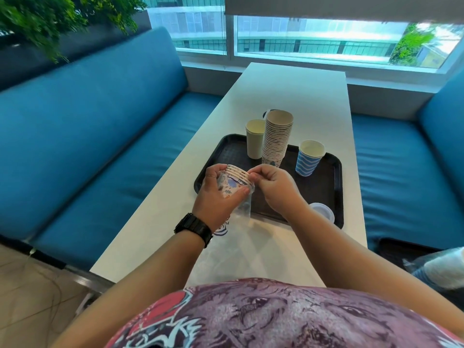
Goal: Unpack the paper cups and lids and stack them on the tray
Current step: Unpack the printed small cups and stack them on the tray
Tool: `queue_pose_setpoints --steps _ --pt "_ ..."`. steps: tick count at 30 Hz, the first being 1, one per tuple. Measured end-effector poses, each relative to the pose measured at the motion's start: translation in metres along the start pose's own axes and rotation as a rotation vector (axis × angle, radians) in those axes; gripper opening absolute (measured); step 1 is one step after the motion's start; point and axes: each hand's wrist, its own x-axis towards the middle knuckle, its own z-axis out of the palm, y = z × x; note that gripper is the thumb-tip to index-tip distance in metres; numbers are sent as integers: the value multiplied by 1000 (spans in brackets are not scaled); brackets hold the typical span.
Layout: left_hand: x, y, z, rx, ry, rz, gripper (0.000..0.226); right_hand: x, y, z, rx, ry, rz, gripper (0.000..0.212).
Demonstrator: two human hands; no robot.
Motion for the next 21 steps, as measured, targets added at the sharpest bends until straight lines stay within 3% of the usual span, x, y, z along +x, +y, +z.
queue_pose_setpoints --steps 21 --pt "-6 3 2 -2 -37 -65 67 12 2 -4 -96 90 -11 10"
